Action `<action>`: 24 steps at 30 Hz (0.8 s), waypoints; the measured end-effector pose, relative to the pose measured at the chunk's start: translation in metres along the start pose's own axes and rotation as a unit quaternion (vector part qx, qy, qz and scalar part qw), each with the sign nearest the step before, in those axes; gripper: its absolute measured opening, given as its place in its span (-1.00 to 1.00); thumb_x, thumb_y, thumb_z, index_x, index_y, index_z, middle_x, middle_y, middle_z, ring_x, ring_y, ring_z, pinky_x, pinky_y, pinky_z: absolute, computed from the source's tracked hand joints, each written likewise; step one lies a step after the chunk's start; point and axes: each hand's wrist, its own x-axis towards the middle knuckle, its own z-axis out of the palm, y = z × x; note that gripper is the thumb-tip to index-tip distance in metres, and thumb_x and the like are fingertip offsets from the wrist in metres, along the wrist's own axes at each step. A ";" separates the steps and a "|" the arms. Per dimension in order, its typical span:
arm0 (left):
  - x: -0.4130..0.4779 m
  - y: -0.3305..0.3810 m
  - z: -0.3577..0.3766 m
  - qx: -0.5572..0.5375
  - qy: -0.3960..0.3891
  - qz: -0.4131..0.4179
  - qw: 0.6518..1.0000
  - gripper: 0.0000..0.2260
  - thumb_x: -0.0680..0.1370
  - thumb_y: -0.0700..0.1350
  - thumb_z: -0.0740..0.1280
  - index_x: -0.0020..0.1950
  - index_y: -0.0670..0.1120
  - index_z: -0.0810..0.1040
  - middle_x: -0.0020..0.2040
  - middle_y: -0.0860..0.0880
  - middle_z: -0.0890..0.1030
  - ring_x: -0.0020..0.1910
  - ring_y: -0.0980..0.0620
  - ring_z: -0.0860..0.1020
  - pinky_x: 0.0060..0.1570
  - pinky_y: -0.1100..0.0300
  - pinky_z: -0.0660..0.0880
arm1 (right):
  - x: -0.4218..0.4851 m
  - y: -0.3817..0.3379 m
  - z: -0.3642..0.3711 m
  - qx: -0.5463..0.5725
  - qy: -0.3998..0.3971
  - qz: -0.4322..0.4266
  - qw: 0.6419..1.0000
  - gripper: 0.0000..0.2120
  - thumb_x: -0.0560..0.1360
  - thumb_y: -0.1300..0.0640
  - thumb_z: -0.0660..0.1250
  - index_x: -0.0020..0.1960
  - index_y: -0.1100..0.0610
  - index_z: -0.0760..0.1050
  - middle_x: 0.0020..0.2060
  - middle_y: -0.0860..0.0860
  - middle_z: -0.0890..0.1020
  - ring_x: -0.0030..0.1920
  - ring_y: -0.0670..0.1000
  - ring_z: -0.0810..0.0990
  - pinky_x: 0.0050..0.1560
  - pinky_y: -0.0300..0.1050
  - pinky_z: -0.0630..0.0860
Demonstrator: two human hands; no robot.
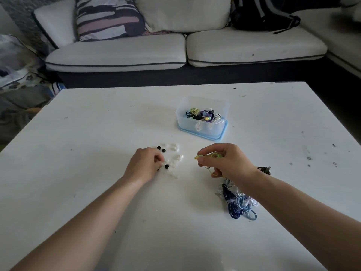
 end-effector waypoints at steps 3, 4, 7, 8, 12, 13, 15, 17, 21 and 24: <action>-0.002 -0.001 -0.002 -0.002 0.009 0.001 1.000 -0.83 0.49 -0.25 0.35 -0.16 0.01 0.65 -0.23 0.10 0.64 -0.16 0.08 0.62 -0.10 0.16 0.55 | -0.002 -0.003 -0.002 0.010 0.001 0.002 1.000 -0.94 0.46 0.18 0.49 -0.06 0.12 0.69 -0.23 0.05 0.73 -0.47 -0.06 0.36 -0.29 -0.18 0.55; -0.002 -0.001 -0.005 -0.010 0.020 0.001 1.000 -0.81 0.49 -0.26 0.33 -0.15 0.00 0.66 -0.21 0.09 0.65 -0.15 0.06 0.62 -0.11 0.17 0.54 | -0.003 -0.004 -0.002 0.015 0.000 0.000 1.000 -0.94 0.47 0.18 0.48 -0.06 0.13 0.69 -0.22 0.04 0.73 -0.47 -0.06 0.36 -0.28 -0.16 0.55; -0.003 0.010 -0.017 -0.046 0.046 0.001 0.998 -0.82 0.55 -0.24 0.34 -0.03 -0.01 0.70 -0.07 0.09 0.67 -0.09 0.12 0.60 -0.11 0.35 0.45 | -0.005 -0.007 -0.003 0.024 -0.004 -0.007 1.000 -0.96 0.48 0.18 0.47 -0.08 0.13 0.69 -0.23 0.03 0.73 -0.46 -0.05 0.36 -0.28 -0.15 0.55; -0.004 0.017 -0.022 -0.072 0.047 0.004 0.996 -0.84 0.55 -0.22 0.36 -0.03 0.00 0.70 -0.07 0.10 0.68 -0.10 0.14 0.60 -0.12 0.42 0.42 | -0.005 -0.009 -0.003 0.029 -0.004 -0.007 1.000 -0.96 0.48 0.19 0.47 -0.08 0.13 0.69 -0.22 0.04 0.73 -0.46 -0.05 0.35 -0.28 -0.16 0.55; -0.018 0.048 -0.037 -0.268 0.005 -0.008 0.963 -0.86 0.57 -0.18 0.35 -0.08 0.02 0.68 -0.15 0.01 0.69 -0.14 0.03 0.65 -0.07 0.19 0.57 | -0.009 -0.015 -0.001 0.045 -0.011 -0.019 0.999 -0.94 0.47 0.18 0.48 -0.08 0.16 0.66 -0.18 0.08 0.74 -0.43 -0.06 0.35 -0.28 -0.16 0.58; -0.023 0.055 -0.040 -0.328 -0.014 -0.015 0.945 -0.87 0.58 -0.21 0.34 -0.05 -0.02 0.67 -0.13 -0.04 0.70 -0.14 0.00 0.67 -0.08 0.15 0.58 | -0.010 -0.017 -0.001 0.049 -0.014 -0.026 0.998 -0.94 0.47 0.18 0.49 -0.08 0.16 0.66 -0.18 0.08 0.74 -0.43 -0.06 0.35 -0.28 -0.16 0.57; -0.033 0.066 -0.044 -0.433 -0.054 -0.024 0.899 -0.89 0.58 -0.26 0.34 0.00 -0.11 0.64 -0.10 -0.09 0.71 -0.14 -0.01 0.67 -0.11 0.19 0.56 | -0.012 -0.022 0.000 0.056 -0.020 -0.045 0.997 -0.95 0.47 0.18 0.48 -0.08 0.15 0.66 -0.17 0.09 0.74 -0.44 -0.07 0.35 -0.28 -0.16 0.57; -0.040 0.075 -0.049 -0.506 -0.081 -0.031 0.858 -0.91 0.53 -0.27 0.38 0.01 -0.16 0.62 -0.10 -0.11 0.71 -0.16 0.01 0.66 -0.15 0.26 0.55 | -0.015 -0.026 0.000 0.062 -0.024 -0.061 0.996 -0.95 0.49 0.18 0.47 -0.07 0.15 0.66 -0.15 0.10 0.74 -0.45 -0.08 0.35 -0.28 -0.15 0.56; -0.048 0.081 -0.052 -0.589 -0.106 -0.046 0.800 -0.77 0.33 -0.24 0.43 -0.03 -0.15 0.59 -0.18 -0.09 0.70 -0.22 0.03 0.64 -0.23 0.31 0.54 | -0.019 -0.033 0.000 0.067 -0.035 -0.080 0.994 -0.94 0.49 0.20 0.46 -0.06 0.17 0.67 -0.14 0.14 0.73 -0.45 -0.07 0.36 -0.26 -0.11 0.54; -0.049 0.084 -0.051 -0.599 -0.110 -0.042 0.792 -0.76 0.32 -0.25 0.42 -0.02 -0.13 0.63 -0.20 -0.07 0.69 -0.21 0.03 0.63 -0.25 0.31 0.53 | -0.022 -0.035 0.002 0.062 -0.043 -0.087 0.993 -0.95 0.48 0.23 0.47 -0.06 0.19 0.66 -0.14 0.18 0.72 -0.45 -0.06 0.37 -0.24 -0.06 0.52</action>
